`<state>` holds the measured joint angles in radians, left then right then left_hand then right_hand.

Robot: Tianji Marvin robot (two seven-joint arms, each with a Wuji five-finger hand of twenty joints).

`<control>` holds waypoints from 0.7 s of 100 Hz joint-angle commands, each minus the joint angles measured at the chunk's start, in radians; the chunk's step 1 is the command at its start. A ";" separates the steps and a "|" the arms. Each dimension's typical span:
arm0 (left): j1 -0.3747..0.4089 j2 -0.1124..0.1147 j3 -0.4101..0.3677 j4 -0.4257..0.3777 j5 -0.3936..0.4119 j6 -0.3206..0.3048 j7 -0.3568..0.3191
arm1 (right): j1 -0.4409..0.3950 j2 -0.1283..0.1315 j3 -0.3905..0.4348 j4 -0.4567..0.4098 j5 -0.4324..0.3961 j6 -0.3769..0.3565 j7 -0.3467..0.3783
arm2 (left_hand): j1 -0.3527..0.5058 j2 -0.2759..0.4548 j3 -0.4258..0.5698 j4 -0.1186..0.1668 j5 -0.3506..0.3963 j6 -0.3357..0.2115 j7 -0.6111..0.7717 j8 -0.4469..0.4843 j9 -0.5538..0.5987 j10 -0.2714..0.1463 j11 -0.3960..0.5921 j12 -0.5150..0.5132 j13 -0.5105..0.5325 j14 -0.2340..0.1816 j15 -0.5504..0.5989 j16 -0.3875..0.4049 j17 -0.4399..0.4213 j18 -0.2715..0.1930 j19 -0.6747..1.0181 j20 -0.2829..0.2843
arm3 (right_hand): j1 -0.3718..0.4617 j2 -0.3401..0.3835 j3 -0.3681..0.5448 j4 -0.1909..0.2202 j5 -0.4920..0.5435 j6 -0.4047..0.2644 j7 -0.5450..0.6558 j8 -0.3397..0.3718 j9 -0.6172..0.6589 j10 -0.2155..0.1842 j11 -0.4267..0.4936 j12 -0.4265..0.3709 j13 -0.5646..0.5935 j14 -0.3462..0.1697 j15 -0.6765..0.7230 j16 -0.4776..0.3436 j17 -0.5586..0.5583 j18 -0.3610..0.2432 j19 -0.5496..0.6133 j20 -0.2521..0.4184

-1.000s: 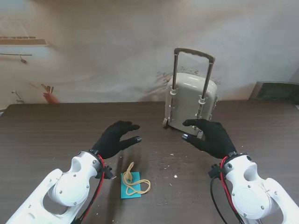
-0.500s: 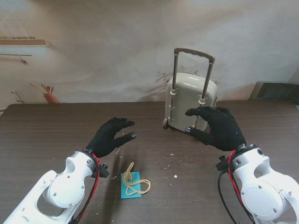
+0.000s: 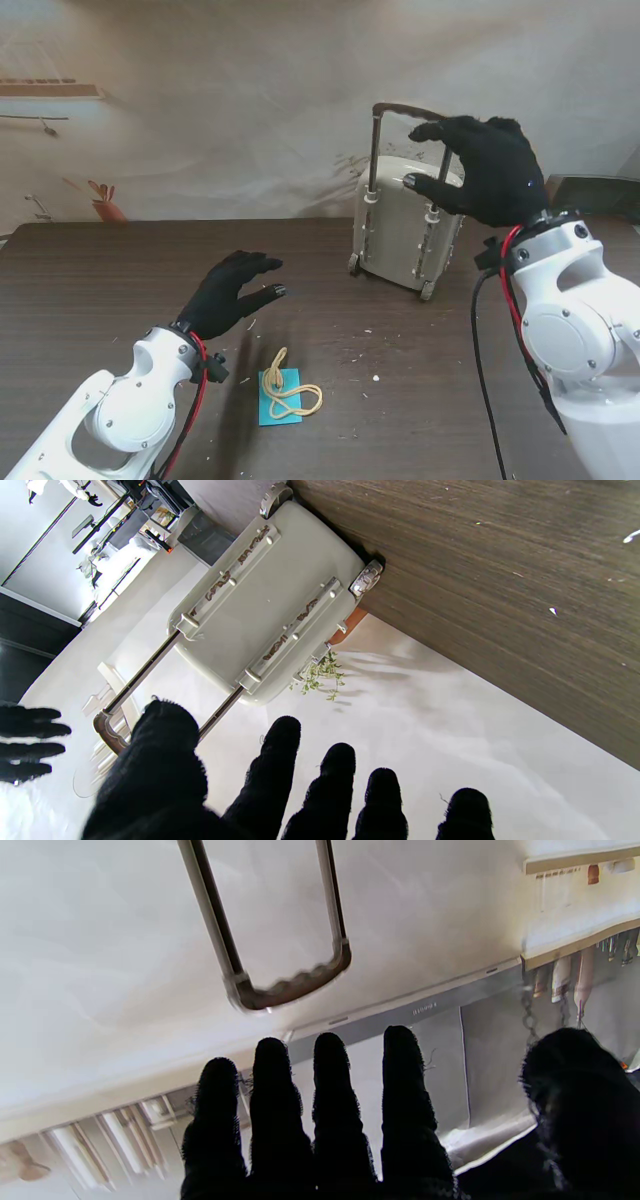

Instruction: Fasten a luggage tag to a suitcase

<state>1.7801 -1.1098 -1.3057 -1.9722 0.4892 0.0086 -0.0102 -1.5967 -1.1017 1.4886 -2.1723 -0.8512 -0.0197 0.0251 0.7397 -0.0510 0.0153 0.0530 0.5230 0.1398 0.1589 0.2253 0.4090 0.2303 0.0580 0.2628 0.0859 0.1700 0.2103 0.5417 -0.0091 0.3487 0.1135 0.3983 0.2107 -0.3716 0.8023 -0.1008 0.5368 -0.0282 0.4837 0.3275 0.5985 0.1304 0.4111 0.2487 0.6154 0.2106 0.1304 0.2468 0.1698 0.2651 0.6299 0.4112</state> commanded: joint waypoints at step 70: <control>-0.002 -0.001 0.008 -0.008 -0.001 -0.007 -0.016 | 0.412 0.028 -0.152 0.307 -0.097 0.034 0.126 | 0.022 0.025 -0.019 -0.009 0.027 0.006 0.000 -0.010 0.032 -0.003 -0.015 -0.016 -0.025 -0.016 0.028 0.042 0.012 -0.068 -0.016 0.007 | 0.057 -0.096 0.090 -0.043 0.004 0.034 0.055 -0.012 0.025 -0.012 0.088 0.040 0.089 -0.013 0.105 0.022 0.072 -0.019 0.170 -0.051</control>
<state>1.7802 -1.1106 -1.2997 -1.9748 0.4882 0.0040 -0.0096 -1.2015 -1.0767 1.3462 -1.8816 -0.9542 0.0035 0.1346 0.7399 -0.0510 0.0153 0.0530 0.5231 0.1398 0.1589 0.2253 0.4371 0.2304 0.0576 0.2628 0.0859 0.1700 0.2251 0.5506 0.0010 0.3487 0.1135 0.3984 0.2444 -0.4518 0.8523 -0.1204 0.5368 -0.0140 0.5306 0.3275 0.6090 0.1293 0.4900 0.2763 0.6818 0.2086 0.2236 0.2538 0.2442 0.2649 0.7859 0.3780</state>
